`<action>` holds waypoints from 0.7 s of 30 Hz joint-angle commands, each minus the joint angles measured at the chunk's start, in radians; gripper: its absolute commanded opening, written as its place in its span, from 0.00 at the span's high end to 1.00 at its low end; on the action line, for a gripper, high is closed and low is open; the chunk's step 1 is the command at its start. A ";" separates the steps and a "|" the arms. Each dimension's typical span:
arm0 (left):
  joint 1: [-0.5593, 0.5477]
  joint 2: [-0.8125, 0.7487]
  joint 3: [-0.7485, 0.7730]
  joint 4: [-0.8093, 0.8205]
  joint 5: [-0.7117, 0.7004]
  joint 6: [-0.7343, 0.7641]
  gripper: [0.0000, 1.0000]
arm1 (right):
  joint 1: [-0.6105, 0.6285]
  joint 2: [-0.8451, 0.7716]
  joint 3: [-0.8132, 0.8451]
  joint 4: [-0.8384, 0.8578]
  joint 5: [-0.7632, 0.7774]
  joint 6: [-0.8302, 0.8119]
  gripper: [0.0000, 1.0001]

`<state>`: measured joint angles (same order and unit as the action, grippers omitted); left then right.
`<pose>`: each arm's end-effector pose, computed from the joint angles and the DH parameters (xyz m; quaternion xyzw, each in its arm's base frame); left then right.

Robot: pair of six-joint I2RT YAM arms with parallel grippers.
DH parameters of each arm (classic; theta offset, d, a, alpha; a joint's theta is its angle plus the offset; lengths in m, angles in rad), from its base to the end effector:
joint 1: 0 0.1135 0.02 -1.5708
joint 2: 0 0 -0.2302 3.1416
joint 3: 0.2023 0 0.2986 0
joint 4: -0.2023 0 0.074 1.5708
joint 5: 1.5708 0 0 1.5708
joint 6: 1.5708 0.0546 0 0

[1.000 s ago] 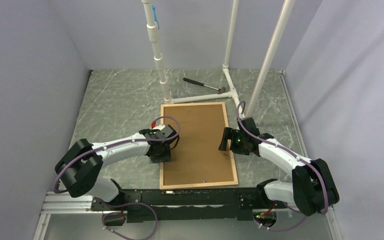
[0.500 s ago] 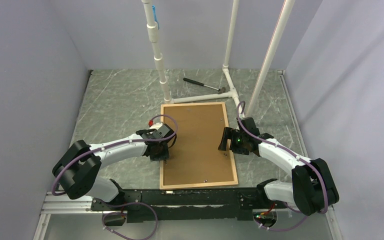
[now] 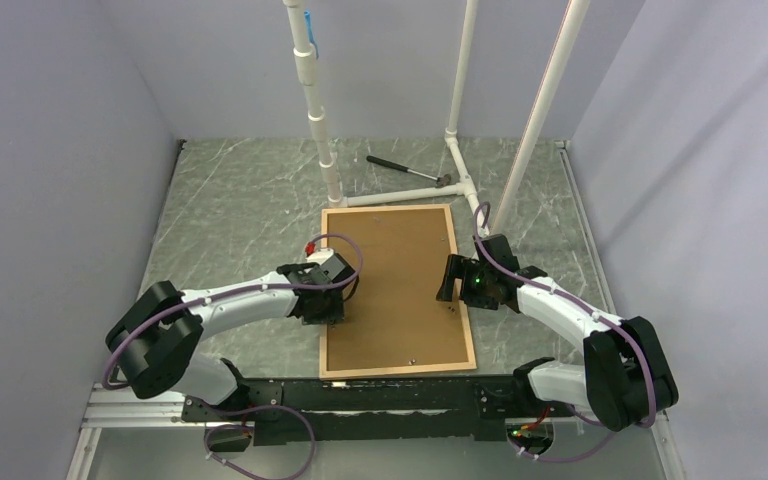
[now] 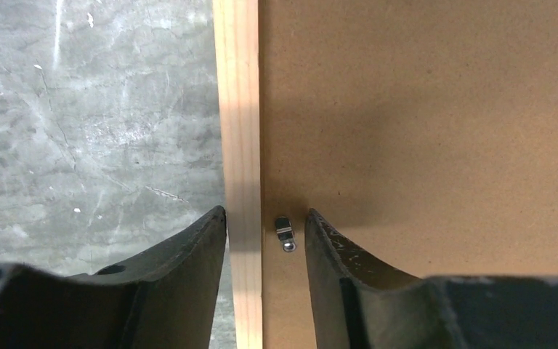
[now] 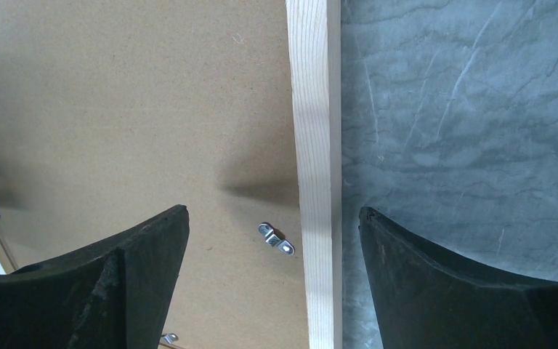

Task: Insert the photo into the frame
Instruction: Install the photo frame at the center of the board.

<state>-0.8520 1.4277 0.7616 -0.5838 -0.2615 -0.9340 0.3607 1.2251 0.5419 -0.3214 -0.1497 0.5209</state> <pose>0.2043 -0.2121 0.0875 -0.0609 0.9771 -0.0427 0.1996 0.2548 0.1048 0.0839 0.0558 0.9561 0.1838 0.2213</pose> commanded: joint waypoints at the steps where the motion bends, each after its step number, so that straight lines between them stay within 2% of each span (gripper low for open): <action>1: -0.032 0.048 -0.009 -0.082 0.019 -0.012 0.47 | 0.000 0.002 0.025 -0.028 0.004 -0.012 0.11; 3: -0.035 0.039 -0.013 -0.108 0.006 -0.028 0.43 | 0.002 0.000 0.026 -0.027 0.001 -0.012 0.11; 6: -0.036 0.015 -0.035 -0.118 -0.006 -0.046 0.46 | 0.001 -0.003 0.025 -0.027 0.003 -0.014 0.11; 10: -0.036 0.001 -0.058 -0.092 0.000 -0.045 0.58 | 0.001 0.001 0.022 -0.020 -0.002 -0.011 0.11; 15: -0.035 0.022 -0.059 -0.078 0.017 -0.037 0.77 | 0.001 0.002 0.027 -0.026 0.000 -0.009 0.11; 21: -0.035 -0.029 -0.082 -0.057 0.020 -0.039 1.00 | -0.006 -0.004 0.045 -0.050 0.018 -0.013 0.11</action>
<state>-0.8745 1.3956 0.7383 -0.6067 -0.2977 -0.9672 0.3607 1.2251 0.5468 -0.3374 -0.1482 0.5190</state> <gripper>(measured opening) 0.219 0.889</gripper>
